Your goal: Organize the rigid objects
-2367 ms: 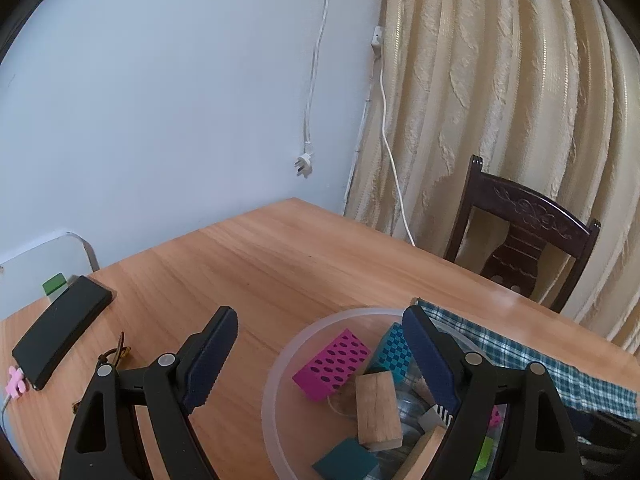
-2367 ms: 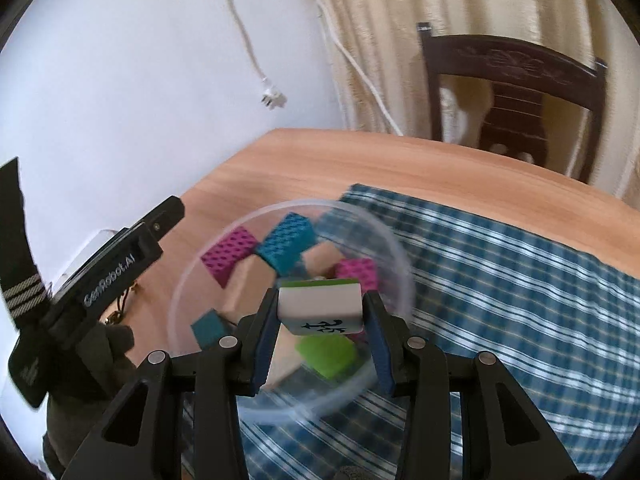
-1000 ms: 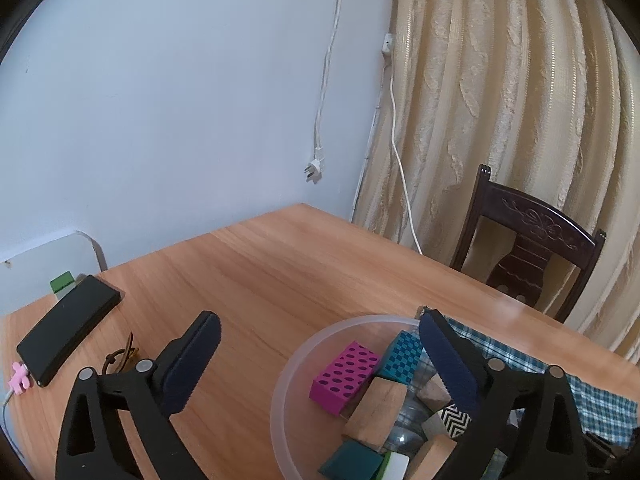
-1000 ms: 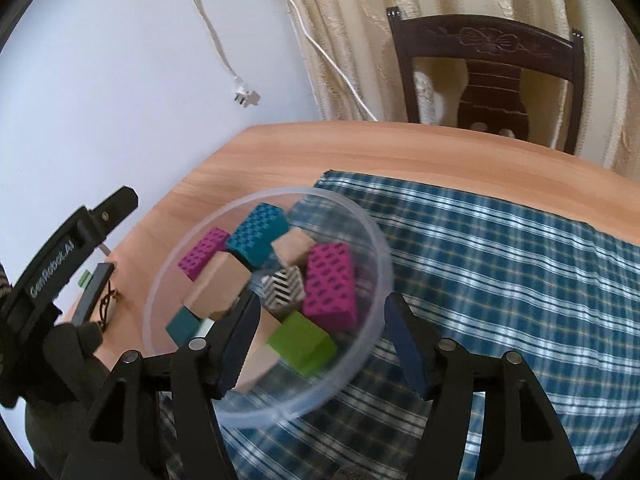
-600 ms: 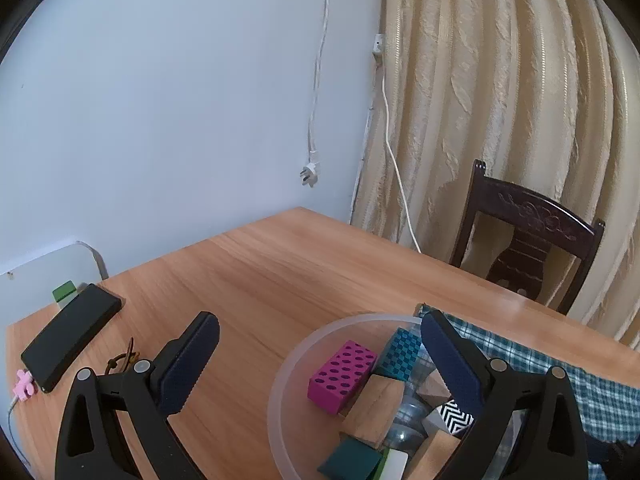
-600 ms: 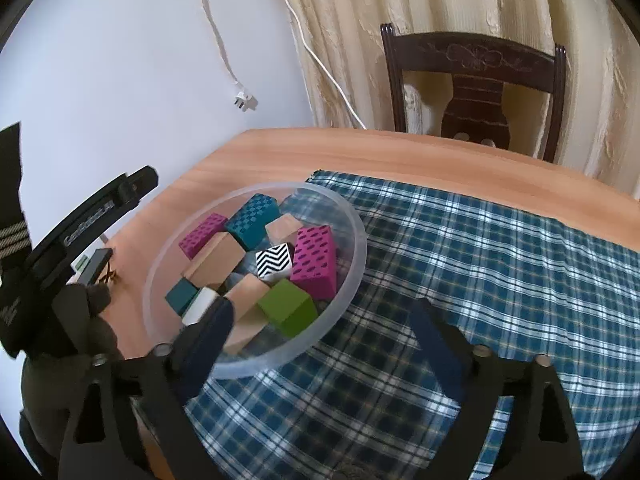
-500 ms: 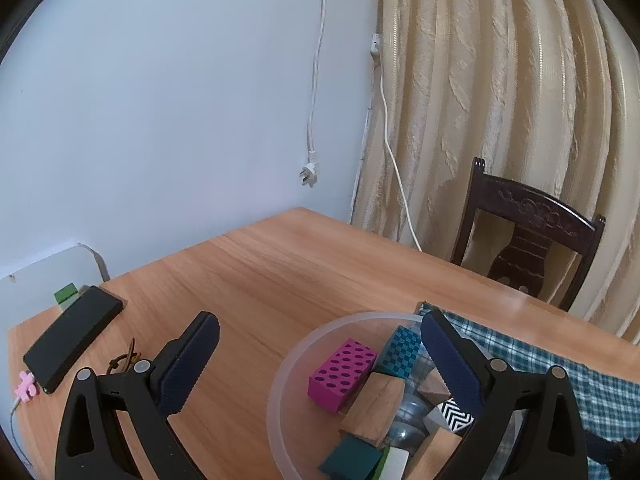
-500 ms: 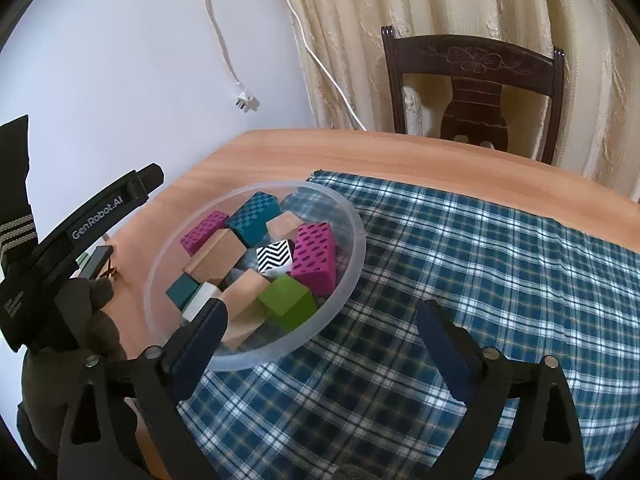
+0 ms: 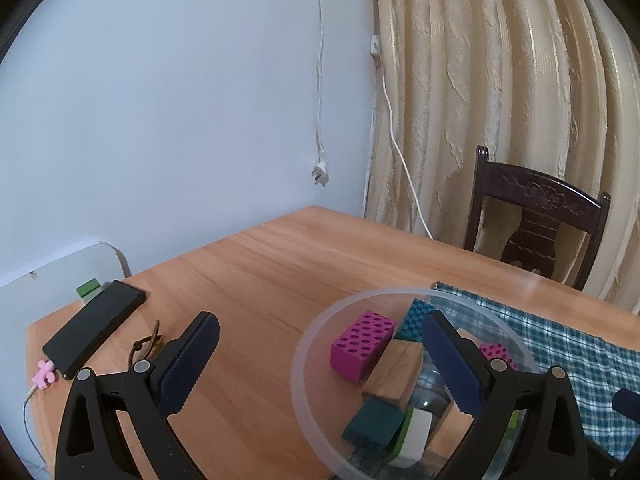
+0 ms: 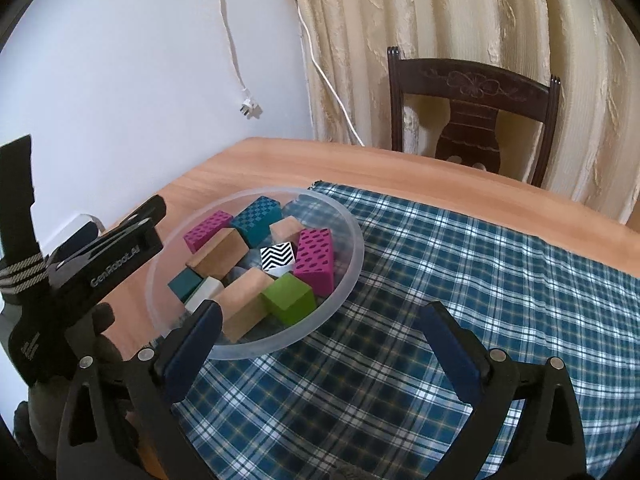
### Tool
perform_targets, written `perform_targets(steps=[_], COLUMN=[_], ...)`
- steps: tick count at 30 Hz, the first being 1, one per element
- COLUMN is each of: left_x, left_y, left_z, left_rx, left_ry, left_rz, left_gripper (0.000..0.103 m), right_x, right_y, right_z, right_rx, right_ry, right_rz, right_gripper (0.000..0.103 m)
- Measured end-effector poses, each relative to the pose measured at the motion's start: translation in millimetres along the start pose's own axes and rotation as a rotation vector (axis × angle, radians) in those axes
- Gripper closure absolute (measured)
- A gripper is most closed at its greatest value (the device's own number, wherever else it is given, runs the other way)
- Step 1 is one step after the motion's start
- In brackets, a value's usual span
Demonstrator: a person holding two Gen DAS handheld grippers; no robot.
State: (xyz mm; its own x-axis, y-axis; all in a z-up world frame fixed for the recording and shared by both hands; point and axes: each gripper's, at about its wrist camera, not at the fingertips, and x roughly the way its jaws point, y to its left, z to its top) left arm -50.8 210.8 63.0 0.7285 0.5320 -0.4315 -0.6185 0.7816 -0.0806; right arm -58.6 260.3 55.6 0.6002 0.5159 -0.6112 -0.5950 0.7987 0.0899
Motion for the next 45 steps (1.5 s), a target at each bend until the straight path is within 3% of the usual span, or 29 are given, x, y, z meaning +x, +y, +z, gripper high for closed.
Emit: perform_targets(steps=[7,22,45], left_x=[-7.8,-25.0,-28.3], left_y=[6.8,-1.3,-2.5], left_z=[-2.2,-8.4,-11.3], left_rx=[-0.006,0.101,0.122], left_ry=[-0.007,0.0,0.026], left_rz=[0.009,-0.019,-0.031], left_gripper=[0.0,0.0,0.0], right_x=[-6.4,-13.6,-7.2], right_y=[-0.8,6.7,12.0], right_z=[1.1,0.0,-4.4], right_rx=[-0.003,-0.035,-0.054], right_ry=[-0.022,-0.067,-0.036], right_rz=[0.01,0.031,0.059], right_gripper=[0.003,0.002,0.002])
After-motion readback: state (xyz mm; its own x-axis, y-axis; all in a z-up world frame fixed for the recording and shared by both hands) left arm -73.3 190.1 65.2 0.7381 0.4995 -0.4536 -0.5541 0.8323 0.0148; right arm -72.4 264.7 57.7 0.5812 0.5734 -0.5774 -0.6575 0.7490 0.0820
